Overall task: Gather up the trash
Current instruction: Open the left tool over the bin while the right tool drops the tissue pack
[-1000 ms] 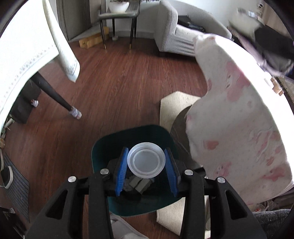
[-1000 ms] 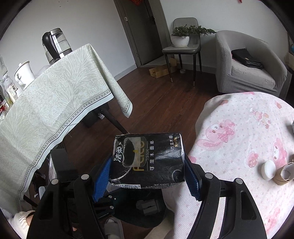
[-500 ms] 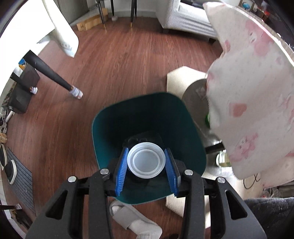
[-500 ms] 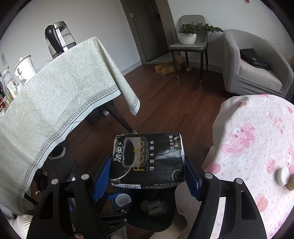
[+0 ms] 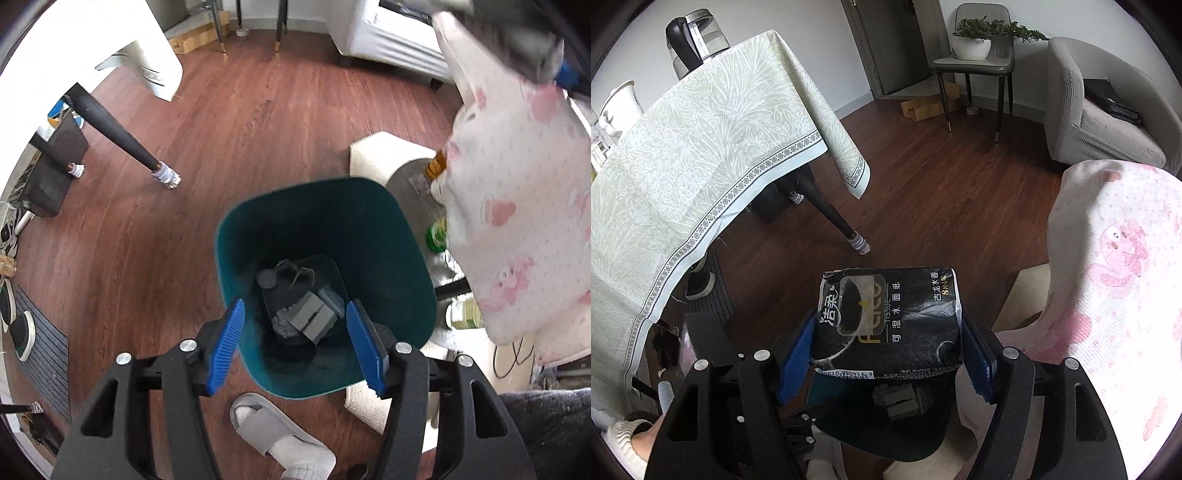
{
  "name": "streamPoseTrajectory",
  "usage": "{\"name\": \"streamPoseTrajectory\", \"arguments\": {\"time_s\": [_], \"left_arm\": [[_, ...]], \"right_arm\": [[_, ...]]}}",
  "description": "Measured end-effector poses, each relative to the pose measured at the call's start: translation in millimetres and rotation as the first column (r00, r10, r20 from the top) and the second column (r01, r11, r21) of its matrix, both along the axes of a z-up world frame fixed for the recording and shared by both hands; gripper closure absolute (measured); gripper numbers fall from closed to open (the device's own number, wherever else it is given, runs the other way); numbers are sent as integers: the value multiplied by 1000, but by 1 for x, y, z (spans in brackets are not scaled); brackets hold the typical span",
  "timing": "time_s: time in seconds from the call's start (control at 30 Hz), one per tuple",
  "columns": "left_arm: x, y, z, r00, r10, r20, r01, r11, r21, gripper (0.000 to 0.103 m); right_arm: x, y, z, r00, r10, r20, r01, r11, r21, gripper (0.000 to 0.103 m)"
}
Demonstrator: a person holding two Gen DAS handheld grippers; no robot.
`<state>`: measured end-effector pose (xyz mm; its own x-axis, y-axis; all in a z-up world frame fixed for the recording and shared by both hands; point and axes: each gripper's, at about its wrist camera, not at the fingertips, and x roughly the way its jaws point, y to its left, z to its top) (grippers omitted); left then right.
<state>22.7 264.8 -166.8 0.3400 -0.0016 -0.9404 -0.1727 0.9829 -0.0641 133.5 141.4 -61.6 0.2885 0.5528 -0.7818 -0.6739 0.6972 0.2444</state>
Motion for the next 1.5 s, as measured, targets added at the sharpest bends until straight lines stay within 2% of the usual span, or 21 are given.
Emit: {"name": "streamPoseTrajectory", "arguments": {"time_s": [0.3, 0.5, 0.73, 1.17, 1.5], "left_arm": [[-9, 29, 34, 990, 88, 107, -87, 996, -13, 45], [-9, 38, 56, 981, 104, 162, -106, 994, 7, 49], [-9, 33, 83, 966, 97, 238, -98, 995, -6, 51], [-8, 26, 115, 942, 103, 321, -97, 995, -34, 63], [-5, 20, 137, 915, 114, 386, -100, 993, -56, 65]], "right_arm": [[-2, 23, -24, 999, 24, -23, -26, 998, -65, 31], [-7, 34, -46, 997, 51, -49, -57, 991, -118, 31], [-14, 40, -65, 994, 83, -72, -94, 982, -162, 31], [-25, 43, -105, 985, 116, -125, -144, 957, -251, 31], [-45, 39, -111, 972, 190, -137, -221, 936, -272, 26]]}}
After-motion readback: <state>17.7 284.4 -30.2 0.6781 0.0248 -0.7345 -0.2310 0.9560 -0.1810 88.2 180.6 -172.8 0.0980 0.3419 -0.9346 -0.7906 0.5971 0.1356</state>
